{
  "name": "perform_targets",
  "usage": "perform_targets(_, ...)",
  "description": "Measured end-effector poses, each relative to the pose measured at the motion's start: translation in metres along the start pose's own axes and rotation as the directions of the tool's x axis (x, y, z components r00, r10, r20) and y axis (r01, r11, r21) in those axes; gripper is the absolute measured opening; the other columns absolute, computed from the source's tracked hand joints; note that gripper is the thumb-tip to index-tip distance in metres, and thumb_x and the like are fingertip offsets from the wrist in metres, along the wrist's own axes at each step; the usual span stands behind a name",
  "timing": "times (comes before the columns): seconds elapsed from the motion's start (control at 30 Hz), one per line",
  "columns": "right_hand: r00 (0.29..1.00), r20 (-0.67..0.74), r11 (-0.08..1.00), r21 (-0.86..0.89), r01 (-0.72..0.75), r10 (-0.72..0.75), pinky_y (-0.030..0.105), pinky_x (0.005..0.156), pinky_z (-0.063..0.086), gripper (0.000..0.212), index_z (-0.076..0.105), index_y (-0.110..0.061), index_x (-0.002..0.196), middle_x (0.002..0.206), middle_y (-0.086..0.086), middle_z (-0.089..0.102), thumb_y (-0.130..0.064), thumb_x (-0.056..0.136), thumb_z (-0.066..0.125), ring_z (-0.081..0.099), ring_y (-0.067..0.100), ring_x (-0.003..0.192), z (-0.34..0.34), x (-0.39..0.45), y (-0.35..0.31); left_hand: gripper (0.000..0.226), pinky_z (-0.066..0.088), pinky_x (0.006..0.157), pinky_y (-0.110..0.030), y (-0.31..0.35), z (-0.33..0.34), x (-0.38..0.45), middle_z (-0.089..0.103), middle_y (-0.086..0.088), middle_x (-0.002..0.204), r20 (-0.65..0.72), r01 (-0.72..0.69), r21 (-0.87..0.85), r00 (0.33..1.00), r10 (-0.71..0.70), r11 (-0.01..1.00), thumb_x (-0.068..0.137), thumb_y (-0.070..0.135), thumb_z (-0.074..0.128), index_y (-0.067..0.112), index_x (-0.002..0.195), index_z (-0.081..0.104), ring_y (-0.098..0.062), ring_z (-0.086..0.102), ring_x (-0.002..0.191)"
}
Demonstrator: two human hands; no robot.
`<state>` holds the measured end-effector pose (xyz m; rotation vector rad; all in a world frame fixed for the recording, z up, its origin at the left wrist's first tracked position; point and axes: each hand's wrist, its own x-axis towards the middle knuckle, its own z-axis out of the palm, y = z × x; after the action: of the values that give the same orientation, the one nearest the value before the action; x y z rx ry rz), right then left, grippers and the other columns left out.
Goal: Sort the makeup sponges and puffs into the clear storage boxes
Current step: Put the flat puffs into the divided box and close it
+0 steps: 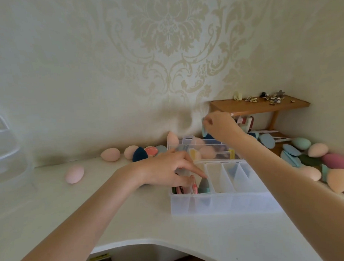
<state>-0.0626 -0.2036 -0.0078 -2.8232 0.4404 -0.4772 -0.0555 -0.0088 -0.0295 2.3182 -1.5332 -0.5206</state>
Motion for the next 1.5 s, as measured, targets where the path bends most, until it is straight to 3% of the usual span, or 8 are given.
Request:
perform_targets(0.13,0.993,-0.083,0.989,0.119,0.090,-0.081,0.029,0.075,0.049,0.021,0.068,-0.004,0.102,0.100,0.010,0.069,-0.015,0.092,0.054,0.064,0.024,0.088,-0.037,-0.023,-0.018,0.025,0.031,0.107,-0.034,0.006,-0.001,0.000,0.046,0.010,0.117,-0.021,0.026,0.013,0.999,-0.025,1.000,0.091,0.037,0.053,0.042,0.115,0.060,-0.012,0.040,0.117)
perform_targets(0.27,0.967,0.197,0.977,0.171,0.130,-0.164,0.013,0.057,0.049,0.007,0.070,-0.012,0.088,0.077,0.004,0.069,-0.016,0.085,0.064,0.059,0.008,0.056,-0.066,-0.055,-0.029,0.011,0.036,0.102,-0.035,0.010,0.002,0.001,0.052,0.010,0.107,-0.079,0.032,0.042,0.996,-0.028,0.999,0.091,0.031,0.052,0.033,0.095,0.063,-0.011,0.046,0.108)
perform_targets(0.47,0.870,0.419,0.963,0.182,0.201,-0.261,0.015,0.061,0.051,0.003,0.070,-0.017,0.081,0.076,0.006,0.071,-0.017,0.082,0.067,0.063,0.011,0.063,-0.058,-0.081,-0.039,0.013,0.040,0.097,-0.035,0.013,0.011,0.005,0.062,0.005,0.092,-0.122,0.137,0.063,0.984,-0.129,0.989,0.089,0.038,0.049,0.037,0.097,0.059,-0.008,0.036,0.100)
perform_targets(0.6,0.837,0.486,0.968,0.135,0.213,-0.252,0.016,0.061,0.049,0.010,0.073,-0.012,0.088,0.079,0.011,0.071,-0.016,0.082,0.066,0.062,0.013,0.065,-0.042,-0.085,-0.037,0.039,0.045,0.092,-0.040,0.022,0.010,0.002,0.051,0.008,0.073,-0.127,0.213,0.072,0.971,-0.203,0.974,0.084,0.036,0.054,0.045,0.046,0.051,-0.019,0.050,0.095)
perform_targets(0.93,0.850,0.479,0.971,0.016,0.240,-0.218,0.007,0.060,0.031,0.027,0.070,-0.012,0.107,0.109,0.003,0.067,-0.025,0.083,0.067,0.051,0.010,0.084,-0.022,-0.094,-0.031,0.035,0.045,0.096,-0.034,0.028,0.010,0.006,0.060,0.007,0.108,-0.095,0.248,0.119,0.967,-0.237,0.962,0.081,0.042,0.060,0.023,0.109,0.055,-0.013,0.047,0.113)
perform_targets(1.13,0.822,0.525,0.974,0.074,0.214,-0.221,0.007,0.058,0.034,0.025,0.071,-0.019,0.109,0.110,-0.003,0.069,-0.030,0.089,0.059,0.052,0.005,0.075,-0.024,-0.090,-0.023,0.030,0.036,0.059,-0.021,0.035,0.011,0.007,0.054,0.003,0.092,-0.089,0.235,0.101,0.970,-0.227,0.967,0.087,0.030,0.057,0.013,0.110,0.053,-0.014,0.050,0.080)
perform_targets(1.37,0.978,0.188,0.988,0.138,0.063,-0.089,0.015,0.075,0.044,0.029,0.068,-0.007,0.111,0.115,0.008,0.067,-0.007,0.095,0.044,0.064,0.018,0.094,-0.030,-0.028,-0.015,0.026,0.048,0.080,-0.028,0.029,0.002,-0.003,0.063,0.006,0.102,-0.029,0.221,0.019,0.975,-0.220,0.975,0.085,0.028,0.060,0.016,0.107,0.057,-0.007,0.055,0.073)
perform_targets(1.5,0.965,0.254,0.997,0.065,0.048,-0.063,0.027,0.092,0.046,0.033,0.067,-0.002,0.110,0.121,0.012,0.064,-0.003,0.094,0.039,0.061,0.027,0.109,0.004,0.008,-0.026,0.030,0.043,0.076,-0.021,0.023,-0.004,-0.010,0.063,0.006,0.113,0.057,0.223,0.033,0.973,-0.225,0.974,0.084,0.031,0.064,0.017,0.110,0.058,-0.007,0.054,0.084)
